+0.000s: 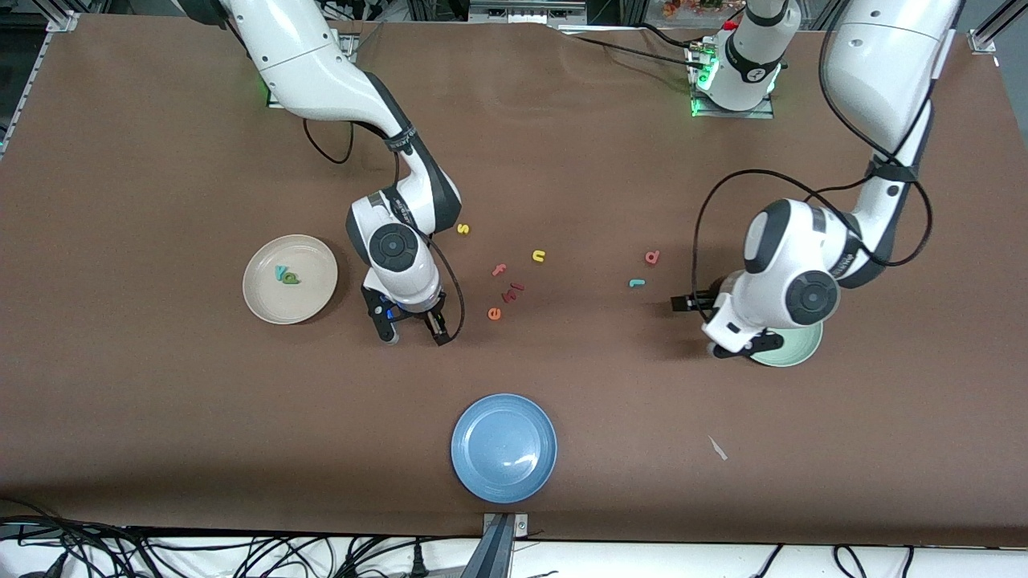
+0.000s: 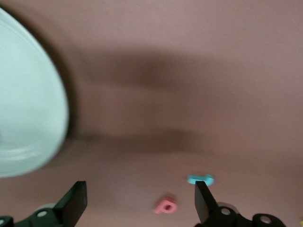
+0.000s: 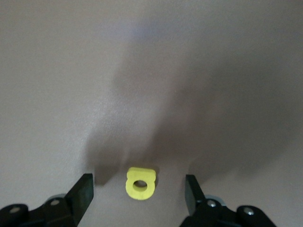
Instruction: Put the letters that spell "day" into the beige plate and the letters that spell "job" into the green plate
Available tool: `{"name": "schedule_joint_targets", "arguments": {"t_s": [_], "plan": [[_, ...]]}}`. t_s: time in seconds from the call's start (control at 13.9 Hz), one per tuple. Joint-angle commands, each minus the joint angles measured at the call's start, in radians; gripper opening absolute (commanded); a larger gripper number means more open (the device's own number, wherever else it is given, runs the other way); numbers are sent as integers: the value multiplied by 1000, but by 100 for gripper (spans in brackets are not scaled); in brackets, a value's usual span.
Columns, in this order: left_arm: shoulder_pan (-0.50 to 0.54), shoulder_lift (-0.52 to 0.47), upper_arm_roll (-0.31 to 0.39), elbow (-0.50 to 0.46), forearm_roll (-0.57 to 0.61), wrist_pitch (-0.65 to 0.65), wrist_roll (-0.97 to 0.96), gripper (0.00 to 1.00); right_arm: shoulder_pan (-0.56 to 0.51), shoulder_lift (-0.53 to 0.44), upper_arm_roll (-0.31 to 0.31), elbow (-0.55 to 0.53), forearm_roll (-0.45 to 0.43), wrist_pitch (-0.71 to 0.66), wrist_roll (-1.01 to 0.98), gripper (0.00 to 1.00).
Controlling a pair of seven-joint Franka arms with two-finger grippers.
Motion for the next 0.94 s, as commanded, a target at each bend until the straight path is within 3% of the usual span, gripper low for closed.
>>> {"name": "schedule_joint_targets", "arguments": {"t_s": [0.0,0.29,0.43,0.72,0.86], "plan": [[-70,31,12,7,-35,-2,-106,100,-1,18,-3,29,5,-5,9,54],[-124,82,14,-1,-90,138,-212,99,-1,19,-3,29,1,-7,-7,24],[-135,105,14,-10,-88,161,-223,95,-7,5,-7,29,-15,-34,-35,12],[-131,89,3,-69,-90,153,-220,90,-7,-85,-69,29,-19,-223,-203,12],[-131,94,-6,-80,-90,155,-225,81,-6,-143,-126,16,-19,-348,-359,12]]}}
